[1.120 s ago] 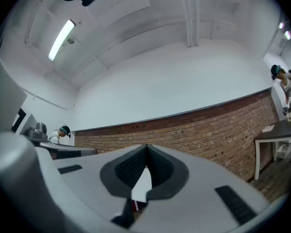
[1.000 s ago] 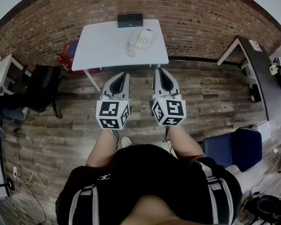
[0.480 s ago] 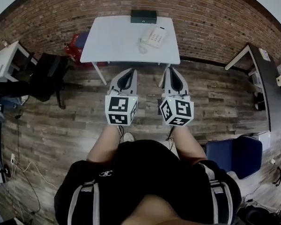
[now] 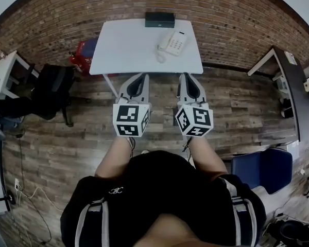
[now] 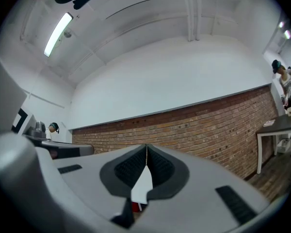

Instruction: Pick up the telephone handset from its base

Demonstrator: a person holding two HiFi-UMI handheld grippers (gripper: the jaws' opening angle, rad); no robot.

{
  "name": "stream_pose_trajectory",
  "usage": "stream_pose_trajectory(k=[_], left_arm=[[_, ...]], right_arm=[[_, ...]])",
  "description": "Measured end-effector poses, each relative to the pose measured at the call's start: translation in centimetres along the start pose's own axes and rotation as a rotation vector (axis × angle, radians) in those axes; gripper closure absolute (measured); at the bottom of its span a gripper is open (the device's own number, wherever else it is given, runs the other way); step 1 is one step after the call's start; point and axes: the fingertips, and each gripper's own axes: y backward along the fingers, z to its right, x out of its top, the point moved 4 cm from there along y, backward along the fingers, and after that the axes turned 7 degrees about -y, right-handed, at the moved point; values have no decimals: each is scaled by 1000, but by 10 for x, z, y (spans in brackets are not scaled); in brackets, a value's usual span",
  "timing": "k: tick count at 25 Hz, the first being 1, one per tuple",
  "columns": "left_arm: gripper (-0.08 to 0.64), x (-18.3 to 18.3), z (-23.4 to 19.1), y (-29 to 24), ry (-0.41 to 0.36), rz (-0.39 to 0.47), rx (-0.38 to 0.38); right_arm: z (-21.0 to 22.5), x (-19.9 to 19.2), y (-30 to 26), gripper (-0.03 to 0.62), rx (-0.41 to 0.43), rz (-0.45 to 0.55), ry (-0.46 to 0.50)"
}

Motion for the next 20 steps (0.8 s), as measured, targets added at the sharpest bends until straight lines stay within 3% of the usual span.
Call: stream_pose_trajectory(k=[8,20], left_arm=[[558,-7,-25,-10,-11,-3,-45],[558,-21,-52,-53,-14,-21,-45]], right_arm=[[-11,-14,-18,592,-40,2,-20],[0,-28,-69,594,-33,-1,-31]])
